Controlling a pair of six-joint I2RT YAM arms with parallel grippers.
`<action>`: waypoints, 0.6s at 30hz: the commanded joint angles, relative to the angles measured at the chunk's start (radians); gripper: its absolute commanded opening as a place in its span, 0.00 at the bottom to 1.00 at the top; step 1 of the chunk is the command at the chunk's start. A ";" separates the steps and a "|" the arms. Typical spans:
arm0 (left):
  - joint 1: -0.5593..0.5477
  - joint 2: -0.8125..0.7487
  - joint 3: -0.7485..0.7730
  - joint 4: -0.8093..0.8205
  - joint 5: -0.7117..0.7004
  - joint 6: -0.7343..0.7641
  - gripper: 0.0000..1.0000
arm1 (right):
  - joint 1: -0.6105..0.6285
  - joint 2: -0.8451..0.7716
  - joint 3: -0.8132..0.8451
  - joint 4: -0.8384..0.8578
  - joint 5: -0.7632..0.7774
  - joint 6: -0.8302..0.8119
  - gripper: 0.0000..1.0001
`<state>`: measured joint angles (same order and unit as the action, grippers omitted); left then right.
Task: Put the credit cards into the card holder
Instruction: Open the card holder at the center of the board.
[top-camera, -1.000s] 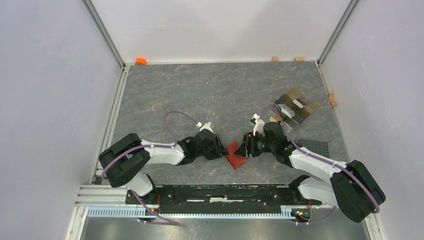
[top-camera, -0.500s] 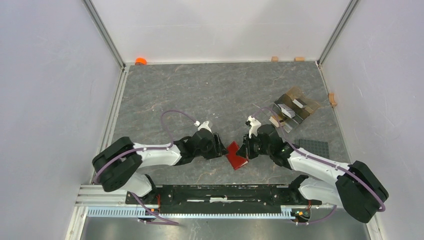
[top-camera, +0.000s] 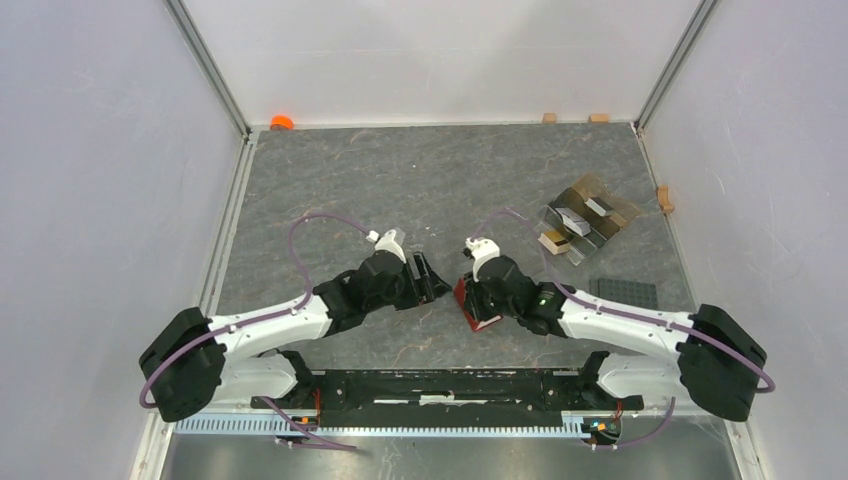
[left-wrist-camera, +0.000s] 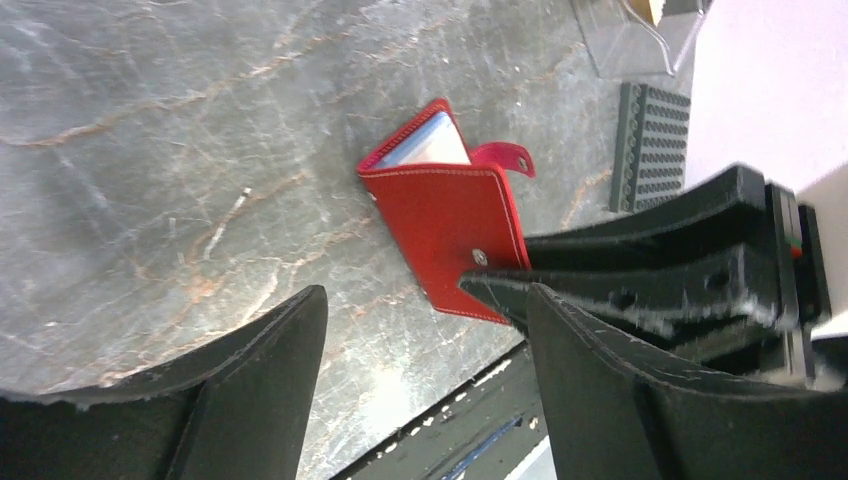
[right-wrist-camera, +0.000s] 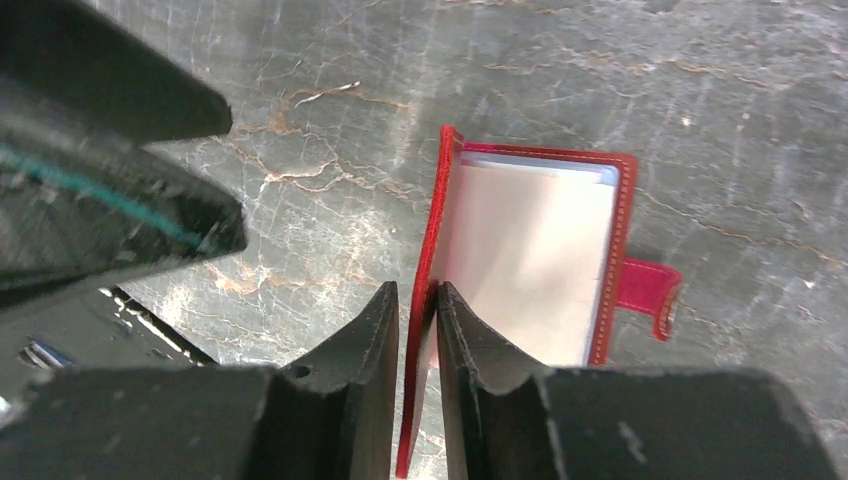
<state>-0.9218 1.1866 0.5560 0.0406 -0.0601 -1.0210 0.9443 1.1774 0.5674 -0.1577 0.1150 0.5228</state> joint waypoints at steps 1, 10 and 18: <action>0.042 -0.010 -0.039 0.039 0.022 0.014 0.81 | 0.067 0.066 0.062 0.018 0.071 0.039 0.27; 0.069 0.027 -0.090 0.143 0.087 -0.018 0.87 | 0.161 0.145 0.122 0.033 0.094 0.057 0.42; 0.069 0.072 -0.128 0.238 0.121 -0.044 0.86 | 0.175 0.160 0.122 0.042 0.096 0.060 0.44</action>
<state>-0.8574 1.2251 0.4431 0.1844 0.0326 -1.0309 1.1107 1.3300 0.6563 -0.1509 0.1856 0.5682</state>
